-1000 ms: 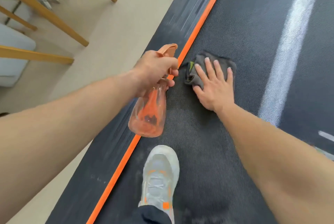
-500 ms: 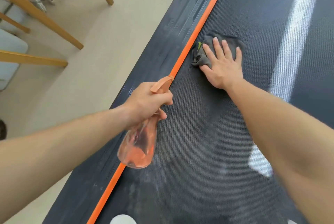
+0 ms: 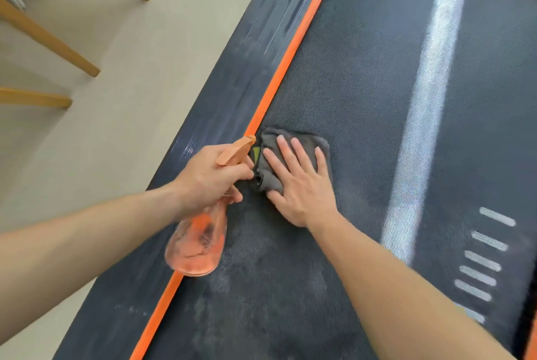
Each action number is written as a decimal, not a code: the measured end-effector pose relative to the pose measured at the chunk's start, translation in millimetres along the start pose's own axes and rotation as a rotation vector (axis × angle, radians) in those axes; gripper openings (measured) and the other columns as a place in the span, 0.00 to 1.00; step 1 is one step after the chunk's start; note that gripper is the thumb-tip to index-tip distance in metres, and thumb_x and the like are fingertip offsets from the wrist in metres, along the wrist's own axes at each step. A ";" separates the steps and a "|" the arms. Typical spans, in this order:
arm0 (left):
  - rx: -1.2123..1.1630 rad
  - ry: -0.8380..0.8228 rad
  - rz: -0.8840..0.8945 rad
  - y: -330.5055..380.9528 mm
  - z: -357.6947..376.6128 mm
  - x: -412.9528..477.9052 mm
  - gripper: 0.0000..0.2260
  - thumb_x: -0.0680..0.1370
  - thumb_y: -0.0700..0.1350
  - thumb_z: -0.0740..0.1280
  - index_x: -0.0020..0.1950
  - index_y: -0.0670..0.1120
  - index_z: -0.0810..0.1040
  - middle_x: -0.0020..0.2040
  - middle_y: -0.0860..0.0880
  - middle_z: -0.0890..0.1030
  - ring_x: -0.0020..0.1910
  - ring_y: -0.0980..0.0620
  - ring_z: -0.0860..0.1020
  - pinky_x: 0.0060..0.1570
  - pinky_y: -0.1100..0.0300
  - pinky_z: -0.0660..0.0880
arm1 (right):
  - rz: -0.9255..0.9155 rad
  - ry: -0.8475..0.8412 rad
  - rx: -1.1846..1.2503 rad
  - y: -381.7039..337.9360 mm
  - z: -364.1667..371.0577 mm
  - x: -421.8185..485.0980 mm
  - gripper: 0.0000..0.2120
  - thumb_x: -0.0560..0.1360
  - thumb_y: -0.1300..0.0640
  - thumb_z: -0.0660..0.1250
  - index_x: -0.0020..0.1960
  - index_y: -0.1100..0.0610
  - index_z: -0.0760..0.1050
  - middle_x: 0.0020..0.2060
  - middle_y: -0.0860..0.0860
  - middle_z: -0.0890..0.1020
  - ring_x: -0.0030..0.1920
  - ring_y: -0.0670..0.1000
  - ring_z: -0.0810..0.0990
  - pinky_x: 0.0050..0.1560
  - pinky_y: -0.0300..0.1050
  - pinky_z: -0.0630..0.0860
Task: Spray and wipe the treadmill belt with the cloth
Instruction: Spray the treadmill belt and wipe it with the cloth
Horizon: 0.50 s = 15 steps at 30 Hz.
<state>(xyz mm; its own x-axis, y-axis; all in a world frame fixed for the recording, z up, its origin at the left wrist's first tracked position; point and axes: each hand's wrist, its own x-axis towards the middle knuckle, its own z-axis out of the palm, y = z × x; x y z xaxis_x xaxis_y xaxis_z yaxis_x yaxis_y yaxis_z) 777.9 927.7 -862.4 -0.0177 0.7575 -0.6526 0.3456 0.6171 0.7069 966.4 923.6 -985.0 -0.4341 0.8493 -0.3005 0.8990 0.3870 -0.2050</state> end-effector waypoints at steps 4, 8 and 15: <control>-0.031 0.009 0.041 1.2 6.9 12.9 0.24 0.67 0.46 0.70 0.61 0.38 0.81 0.54 0.33 0.81 0.32 0.41 0.81 0.37 0.51 0.76 | 0.173 0.051 -0.002 37.0 -29.8 63.1 0.35 0.79 0.35 0.49 0.83 0.42 0.45 0.83 0.47 0.41 0.83 0.51 0.41 0.78 0.64 0.37; -0.122 0.015 0.025 2.6 6.2 18.9 0.18 0.67 0.45 0.70 0.54 0.40 0.81 0.49 0.38 0.81 0.27 0.44 0.78 0.34 0.55 0.74 | 0.271 0.108 0.045 32.0 -27.9 64.3 0.35 0.80 0.37 0.50 0.84 0.45 0.46 0.83 0.48 0.43 0.83 0.53 0.41 0.78 0.63 0.35; -0.240 -0.015 0.014 -0.6 -5.7 21.8 0.08 0.74 0.35 0.72 0.47 0.48 0.80 0.49 0.41 0.79 0.35 0.41 0.76 0.26 0.59 0.74 | -0.043 0.025 -0.037 -15.9 9.2 -29.8 0.39 0.72 0.34 0.55 0.82 0.43 0.58 0.83 0.50 0.54 0.82 0.57 0.53 0.77 0.68 0.48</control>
<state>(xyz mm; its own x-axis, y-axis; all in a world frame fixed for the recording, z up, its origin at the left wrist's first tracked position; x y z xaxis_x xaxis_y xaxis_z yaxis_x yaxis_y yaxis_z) 772.0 945.1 -875.5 0.0004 0.7642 -0.6450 0.1127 0.6408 0.7594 964.5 888.9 -981.4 -0.4714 0.8399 -0.2691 0.8812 0.4360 -0.1829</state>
